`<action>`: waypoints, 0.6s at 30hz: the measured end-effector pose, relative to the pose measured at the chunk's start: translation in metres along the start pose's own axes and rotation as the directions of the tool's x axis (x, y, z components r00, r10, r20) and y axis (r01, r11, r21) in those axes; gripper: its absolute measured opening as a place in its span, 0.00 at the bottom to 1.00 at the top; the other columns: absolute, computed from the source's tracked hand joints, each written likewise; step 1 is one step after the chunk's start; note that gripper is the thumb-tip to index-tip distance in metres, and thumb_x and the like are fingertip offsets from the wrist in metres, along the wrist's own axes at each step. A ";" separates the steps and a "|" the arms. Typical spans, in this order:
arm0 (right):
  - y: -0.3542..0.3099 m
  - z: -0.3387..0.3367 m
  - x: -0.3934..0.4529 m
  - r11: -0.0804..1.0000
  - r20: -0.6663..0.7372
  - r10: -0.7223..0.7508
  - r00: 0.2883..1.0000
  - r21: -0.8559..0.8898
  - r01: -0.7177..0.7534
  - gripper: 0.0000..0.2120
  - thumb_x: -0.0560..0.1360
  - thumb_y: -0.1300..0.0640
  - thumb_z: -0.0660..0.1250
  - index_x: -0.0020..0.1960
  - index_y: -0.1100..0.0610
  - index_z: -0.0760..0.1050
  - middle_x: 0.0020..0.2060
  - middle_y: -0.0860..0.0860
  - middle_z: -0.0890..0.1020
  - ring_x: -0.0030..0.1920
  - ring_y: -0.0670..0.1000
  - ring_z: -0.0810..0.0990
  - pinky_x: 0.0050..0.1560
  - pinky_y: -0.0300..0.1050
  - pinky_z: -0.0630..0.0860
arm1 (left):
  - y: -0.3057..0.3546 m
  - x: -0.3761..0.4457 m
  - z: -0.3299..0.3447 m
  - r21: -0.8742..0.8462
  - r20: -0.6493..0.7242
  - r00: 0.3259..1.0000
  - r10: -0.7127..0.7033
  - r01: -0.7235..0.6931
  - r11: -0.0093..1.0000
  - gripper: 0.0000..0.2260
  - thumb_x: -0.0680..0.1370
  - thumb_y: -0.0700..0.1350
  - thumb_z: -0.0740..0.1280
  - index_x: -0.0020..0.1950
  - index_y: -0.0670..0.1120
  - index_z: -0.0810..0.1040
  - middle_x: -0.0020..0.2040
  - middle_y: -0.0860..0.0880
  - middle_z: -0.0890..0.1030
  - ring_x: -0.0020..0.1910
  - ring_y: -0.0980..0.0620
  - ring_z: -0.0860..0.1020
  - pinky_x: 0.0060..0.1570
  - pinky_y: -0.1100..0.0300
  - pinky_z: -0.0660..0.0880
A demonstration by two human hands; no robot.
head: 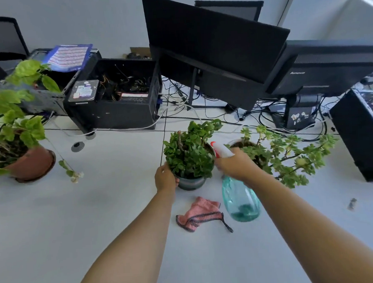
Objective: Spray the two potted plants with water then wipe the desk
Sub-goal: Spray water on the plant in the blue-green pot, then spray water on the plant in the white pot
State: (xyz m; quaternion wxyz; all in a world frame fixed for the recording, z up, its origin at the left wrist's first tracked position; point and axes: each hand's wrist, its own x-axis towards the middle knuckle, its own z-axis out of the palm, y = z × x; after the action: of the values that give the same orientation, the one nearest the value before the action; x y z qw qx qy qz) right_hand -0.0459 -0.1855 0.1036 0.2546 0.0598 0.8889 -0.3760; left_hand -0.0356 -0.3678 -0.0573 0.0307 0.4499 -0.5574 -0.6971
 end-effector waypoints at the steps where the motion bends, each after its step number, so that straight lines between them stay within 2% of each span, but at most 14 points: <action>1: 0.018 0.005 -0.006 0.998 -0.058 -0.005 0.998 0.059 0.008 0.13 0.75 0.58 0.65 0.57 0.63 0.75 0.51 0.61 0.82 0.45 0.60 0.83 0.45 0.55 0.82 | -0.005 -0.004 0.005 -0.038 -0.023 0.999 -0.026 0.025 0.999 0.13 0.81 0.48 0.56 0.45 0.45 0.77 0.32 0.46 0.74 0.23 0.52 0.68 0.24 0.62 0.65; 3: 0.049 0.019 -0.018 0.991 -0.121 -0.002 0.993 0.130 0.018 0.08 0.72 0.55 0.65 0.46 0.59 0.77 0.43 0.61 0.83 0.44 0.62 0.84 0.47 0.61 0.82 | -0.021 -0.011 0.009 -0.105 -0.077 0.993 -0.084 0.076 0.992 0.17 0.81 0.53 0.54 0.43 0.45 0.78 0.33 0.45 0.74 0.25 0.51 0.68 0.26 0.61 0.64; 5: 0.081 0.029 -0.022 0.975 -0.129 0.058 0.990 0.218 -0.029 0.05 0.70 0.54 0.65 0.44 0.54 0.77 0.40 0.57 0.83 0.44 0.60 0.83 0.48 0.60 0.81 | -0.044 -0.018 0.016 -0.038 -0.120 0.987 -0.104 0.101 0.994 0.20 0.82 0.52 0.53 0.51 0.40 0.78 0.37 0.37 0.77 0.27 0.49 0.70 0.29 0.59 0.65; 6: 0.096 0.033 -0.022 0.965 -0.133 0.097 0.986 0.254 -0.061 0.03 0.71 0.55 0.65 0.43 0.52 0.77 0.40 0.55 0.83 0.44 0.60 0.83 0.50 0.60 0.81 | -0.057 -0.023 0.020 0.020 -0.125 0.986 -0.114 0.118 0.993 0.17 0.82 0.50 0.54 0.54 0.41 0.78 0.43 0.34 0.80 0.30 0.46 0.74 0.32 0.57 0.70; 7: 0.107 0.035 -0.021 0.957 -0.138 0.126 0.983 0.278 -0.083 0.03 0.72 0.56 0.65 0.42 0.52 0.77 0.40 0.54 0.83 0.45 0.60 0.83 0.51 0.59 0.81 | -0.066 -0.026 0.024 0.057 -0.111 0.984 -0.137 0.144 0.988 0.15 0.82 0.49 0.56 0.54 0.42 0.78 0.50 0.31 0.80 0.36 0.42 0.78 0.38 0.54 0.75; 8: 0.117 0.034 -0.021 0.950 -0.139 0.160 0.977 0.290 -0.115 0.03 0.73 0.56 0.64 0.42 0.53 0.76 0.40 0.55 0.83 0.45 0.60 0.83 0.51 0.59 0.80 | -0.073 -0.031 0.030 0.113 -0.095 0.978 -0.186 0.196 0.974 0.14 0.81 0.48 0.57 0.55 0.41 0.78 0.53 0.32 0.80 0.43 0.39 0.81 0.47 0.50 0.77; 10: 0.132 0.029 -0.017 0.931 -0.136 0.221 0.966 0.324 -0.168 0.05 0.74 0.57 0.63 0.43 0.56 0.76 0.42 0.58 0.83 0.46 0.62 0.83 0.50 0.57 0.79 | -0.083 -0.041 0.045 0.261 -0.003 0.948 -0.317 0.307 0.915 0.13 0.81 0.47 0.59 0.54 0.39 0.77 0.52 0.38 0.81 0.52 0.40 0.80 0.57 0.48 0.77; 11: 0.139 0.025 -0.013 0.924 -0.135 0.247 0.960 0.332 -0.191 0.06 0.73 0.57 0.63 0.45 0.59 0.76 0.43 0.60 0.83 0.46 0.62 0.83 0.50 0.57 0.79 | -0.088 -0.046 0.055 0.310 0.068 0.924 -0.376 0.338 0.888 0.11 0.81 0.46 0.60 0.52 0.39 0.76 0.51 0.39 0.82 0.50 0.41 0.81 0.55 0.48 0.79; 13: 0.148 0.018 -0.007 0.913 -0.149 0.281 0.948 0.346 -0.216 0.09 0.73 0.57 0.63 0.47 0.63 0.76 0.44 0.62 0.83 0.47 0.64 0.83 0.50 0.57 0.79 | -0.089 -0.062 0.076 0.316 0.183 0.883 -0.432 0.363 0.877 0.06 0.80 0.42 0.63 0.49 0.39 0.76 0.41 0.40 0.82 0.37 0.44 0.79 0.45 0.47 0.83; 15: 0.154 0.009 0.000 0.906 -0.164 0.296 0.941 0.359 -0.223 0.10 0.73 0.57 0.62 0.47 0.64 0.75 0.44 0.63 0.82 0.47 0.65 0.83 0.50 0.59 0.80 | -0.086 -0.068 0.097 0.365 0.195 0.900 -0.389 0.302 0.881 0.07 0.79 0.43 0.63 0.46 0.42 0.78 0.36 0.43 0.81 0.32 0.47 0.76 0.43 0.51 0.81; 18: 0.153 -0.005 0.009 0.902 -0.149 0.317 0.937 0.353 -0.249 0.10 0.74 0.55 0.60 0.50 0.58 0.76 0.46 0.60 0.81 0.47 0.62 0.83 0.51 0.57 0.80 | -0.074 -0.068 0.129 0.305 0.254 0.925 -0.281 0.199 0.931 0.07 0.82 0.43 0.58 0.50 0.43 0.75 0.38 0.44 0.80 0.32 0.49 0.76 0.34 0.59 0.75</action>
State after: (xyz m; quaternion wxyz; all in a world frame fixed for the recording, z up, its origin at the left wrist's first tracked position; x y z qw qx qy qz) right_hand -0.0101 -0.0739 0.0050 0.2010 0.2684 0.8167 -0.4697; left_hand -0.0465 -0.2067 -0.0802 -0.2011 0.4066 -0.5868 -0.6707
